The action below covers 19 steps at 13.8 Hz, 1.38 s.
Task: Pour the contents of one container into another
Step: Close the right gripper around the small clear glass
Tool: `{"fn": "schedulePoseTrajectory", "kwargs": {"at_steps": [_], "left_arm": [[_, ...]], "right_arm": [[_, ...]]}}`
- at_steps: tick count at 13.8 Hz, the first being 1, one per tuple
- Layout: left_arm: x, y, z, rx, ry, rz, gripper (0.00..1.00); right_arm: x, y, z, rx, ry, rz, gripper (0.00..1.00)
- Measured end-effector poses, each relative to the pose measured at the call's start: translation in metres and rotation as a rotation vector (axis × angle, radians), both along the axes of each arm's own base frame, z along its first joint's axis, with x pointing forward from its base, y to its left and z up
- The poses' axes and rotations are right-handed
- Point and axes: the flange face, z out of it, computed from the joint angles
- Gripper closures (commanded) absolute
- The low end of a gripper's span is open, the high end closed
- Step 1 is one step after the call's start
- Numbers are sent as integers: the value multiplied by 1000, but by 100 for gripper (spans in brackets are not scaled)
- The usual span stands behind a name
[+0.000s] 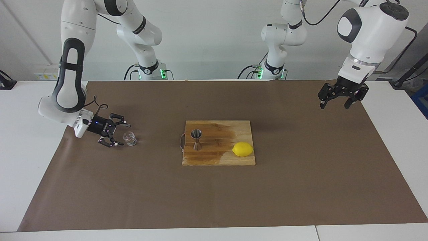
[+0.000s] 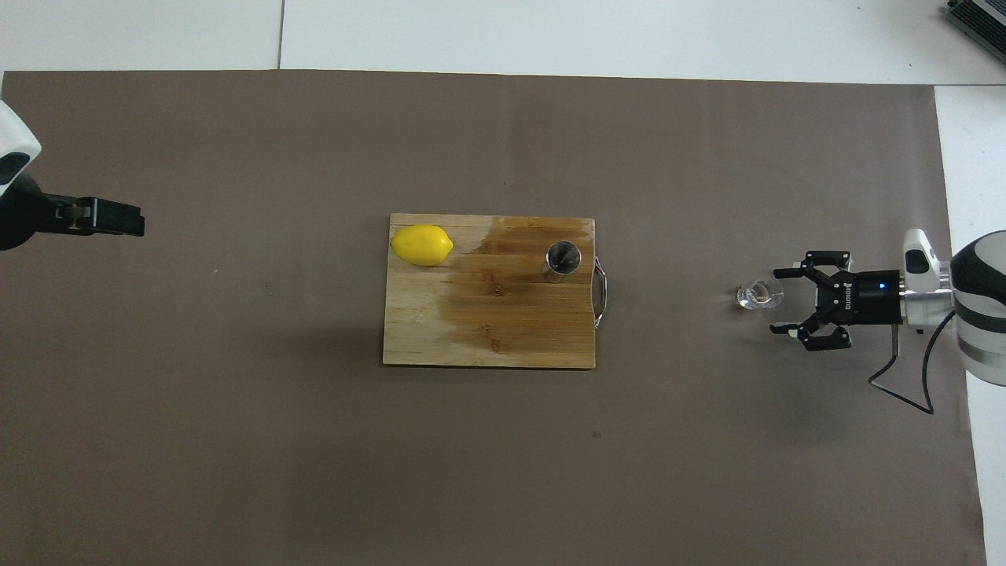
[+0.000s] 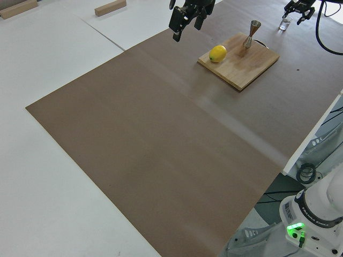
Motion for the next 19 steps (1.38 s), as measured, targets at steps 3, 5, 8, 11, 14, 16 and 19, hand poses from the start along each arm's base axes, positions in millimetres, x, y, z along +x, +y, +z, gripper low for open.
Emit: {"fn": "schedulePoseTrajectory", "kwargs": {"at_steps": [3, 5, 8, 11, 14, 16, 19], "left_arm": [[1, -7, -6, 5, 16, -12, 0], [3, -9, -4, 7, 36, -15, 0], [13, 0, 12, 8, 51, 0, 0], [21, 5, 22, 8, 68, 13, 0], [21, -4, 25, 5, 86, 32, 0], [21, -6, 24, 4, 88, 38, 0], [22, -6, 21, 1, 94, 76, 0]], "right_arm": [[1, 1, -8, 27, -17, -13, 0], [3, 2, -6, 35, -23, -22, 0], [4, 5, -6, 39, -25, -18, 0], [5, 6, -5, 39, -27, -16, 7], [7, 5, -2, 36, -44, -8, 26], [8, 5, -1, 35, -51, -4, 26], [9, 6, -2, 35, -53, 0, 26]]}}
